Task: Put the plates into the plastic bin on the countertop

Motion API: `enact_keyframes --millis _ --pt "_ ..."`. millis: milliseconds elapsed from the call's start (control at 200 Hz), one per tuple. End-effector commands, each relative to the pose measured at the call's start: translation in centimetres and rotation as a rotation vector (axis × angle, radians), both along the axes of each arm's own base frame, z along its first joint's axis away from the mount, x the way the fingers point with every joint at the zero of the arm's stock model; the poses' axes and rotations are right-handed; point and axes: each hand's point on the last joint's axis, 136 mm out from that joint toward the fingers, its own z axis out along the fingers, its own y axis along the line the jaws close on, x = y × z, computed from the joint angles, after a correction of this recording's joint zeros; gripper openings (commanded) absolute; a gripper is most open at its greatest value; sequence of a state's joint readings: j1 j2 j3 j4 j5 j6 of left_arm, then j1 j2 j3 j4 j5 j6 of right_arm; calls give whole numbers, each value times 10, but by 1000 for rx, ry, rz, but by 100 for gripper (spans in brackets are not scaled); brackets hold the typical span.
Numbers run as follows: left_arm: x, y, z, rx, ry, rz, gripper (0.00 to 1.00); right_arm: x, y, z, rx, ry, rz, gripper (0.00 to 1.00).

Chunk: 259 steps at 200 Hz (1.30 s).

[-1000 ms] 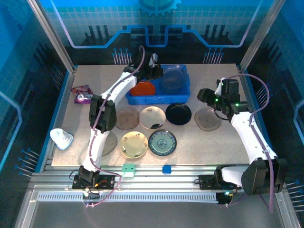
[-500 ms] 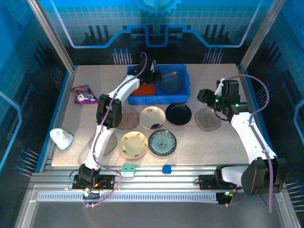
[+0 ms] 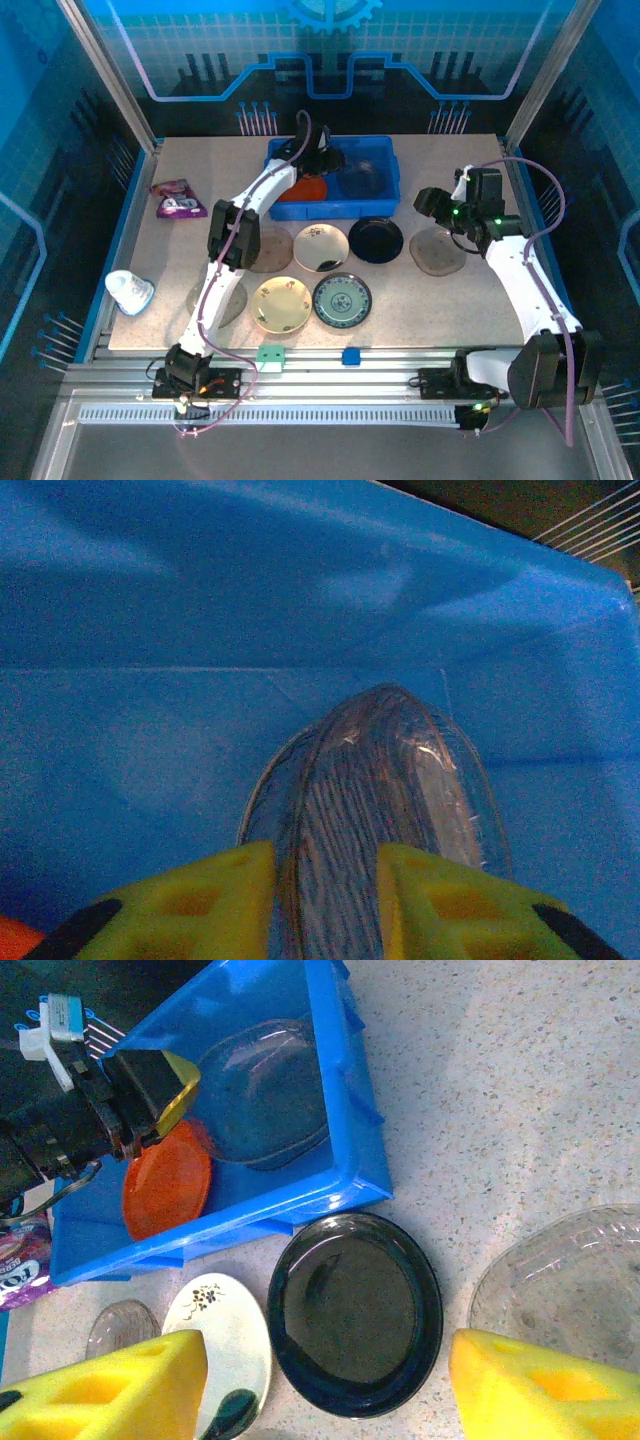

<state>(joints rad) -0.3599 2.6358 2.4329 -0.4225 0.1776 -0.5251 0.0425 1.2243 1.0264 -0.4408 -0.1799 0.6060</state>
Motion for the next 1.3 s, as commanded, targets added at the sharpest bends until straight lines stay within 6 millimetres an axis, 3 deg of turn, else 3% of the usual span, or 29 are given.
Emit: enact_keyframes --millis 0,90,385,655,760,901,1066,1176,1291 --pt "5 1 9 4 -21 7 38 0 -2 -2 15 2 -2 66" --pt "5 2 10 7 -24 9 44 -1 -2 -2 14 4 -1 66" --pt "5 -1 20 -8 -35 -1 43 -1 2 0 24 1 15 66" --pt "-15 3 80 -13 -104 -17 45 -11 4 -4 2 13 38 65" --pt "-38 4 106 -21 -129 -29 45 -20 5 -13 -8 35 47 64" --pt "-88 -5 128 10 -155 -94 45 -40 2 -34 -42 92 34 63" --pt "-156 -17 126 15 -119 -199 45 -59 -31 -54 -103 139 -70 62" --pt "-196 -24 123 -27 -91 -261 45 -60 -52 -60 -130 139 -129 61" --pt "-226 -29 122 -28 -78 -302 47 -56 -60 -69 -98 153 -155 61"
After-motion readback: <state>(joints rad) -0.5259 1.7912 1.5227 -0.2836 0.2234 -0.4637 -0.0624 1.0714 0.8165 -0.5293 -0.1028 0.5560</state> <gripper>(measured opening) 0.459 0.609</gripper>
